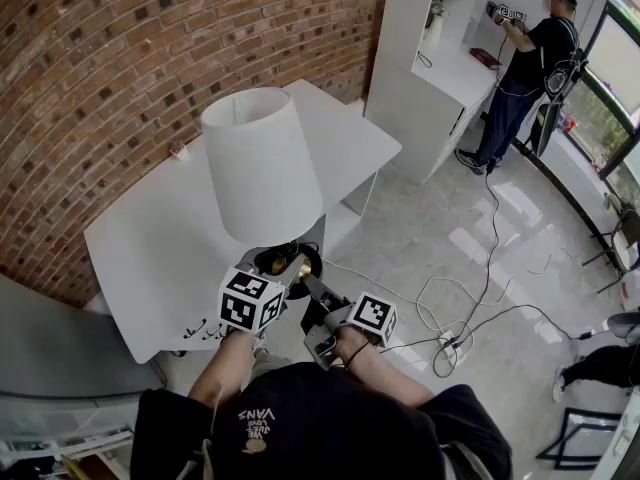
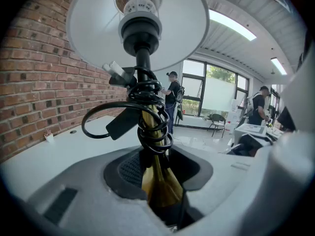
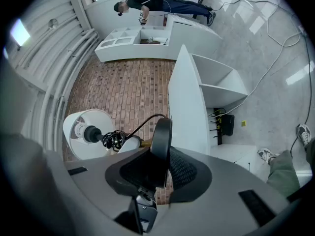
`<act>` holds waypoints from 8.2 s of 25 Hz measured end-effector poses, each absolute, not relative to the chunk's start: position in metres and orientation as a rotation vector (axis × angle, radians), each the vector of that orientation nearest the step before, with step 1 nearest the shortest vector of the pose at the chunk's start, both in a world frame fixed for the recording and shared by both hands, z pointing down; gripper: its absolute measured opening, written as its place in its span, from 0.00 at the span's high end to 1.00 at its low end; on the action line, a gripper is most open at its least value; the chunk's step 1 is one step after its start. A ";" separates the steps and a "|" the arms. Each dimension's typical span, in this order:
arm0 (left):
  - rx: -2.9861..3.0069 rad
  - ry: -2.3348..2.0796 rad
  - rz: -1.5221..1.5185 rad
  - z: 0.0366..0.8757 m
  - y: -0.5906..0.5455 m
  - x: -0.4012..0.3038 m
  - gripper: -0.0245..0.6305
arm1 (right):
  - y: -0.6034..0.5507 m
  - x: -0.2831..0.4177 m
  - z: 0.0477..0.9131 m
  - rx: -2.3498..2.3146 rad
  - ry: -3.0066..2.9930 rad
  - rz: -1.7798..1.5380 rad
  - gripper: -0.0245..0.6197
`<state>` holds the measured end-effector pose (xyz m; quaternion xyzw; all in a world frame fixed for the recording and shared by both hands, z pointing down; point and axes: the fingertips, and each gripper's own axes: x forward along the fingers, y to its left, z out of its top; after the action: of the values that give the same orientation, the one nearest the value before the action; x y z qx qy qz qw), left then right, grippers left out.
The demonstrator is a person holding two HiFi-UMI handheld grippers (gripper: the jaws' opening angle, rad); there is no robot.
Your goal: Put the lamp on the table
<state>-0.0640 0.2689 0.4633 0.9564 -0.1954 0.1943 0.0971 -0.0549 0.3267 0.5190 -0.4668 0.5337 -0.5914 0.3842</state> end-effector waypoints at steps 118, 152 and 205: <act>2.384 -1.363 0.486 0.561 -0.299 0.016 0.78 | -0.232 0.078 0.597 -1.197 2.421 -1.516 0.75; 2.519 -1.386 0.389 0.602 -0.406 0.031 0.80 | -0.354 0.076 0.641 -1.293 2.558 -1.278 0.75; 2.579 -1.543 0.464 0.600 -0.325 -0.013 0.84 | -0.218 0.097 0.581 -1.378 2.691 -1.094 0.85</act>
<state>-0.0127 -0.3246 0.6004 0.8471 -0.5067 0.1523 0.0505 0.0967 -0.2180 0.5809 -0.4282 0.8364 -0.3402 -0.0366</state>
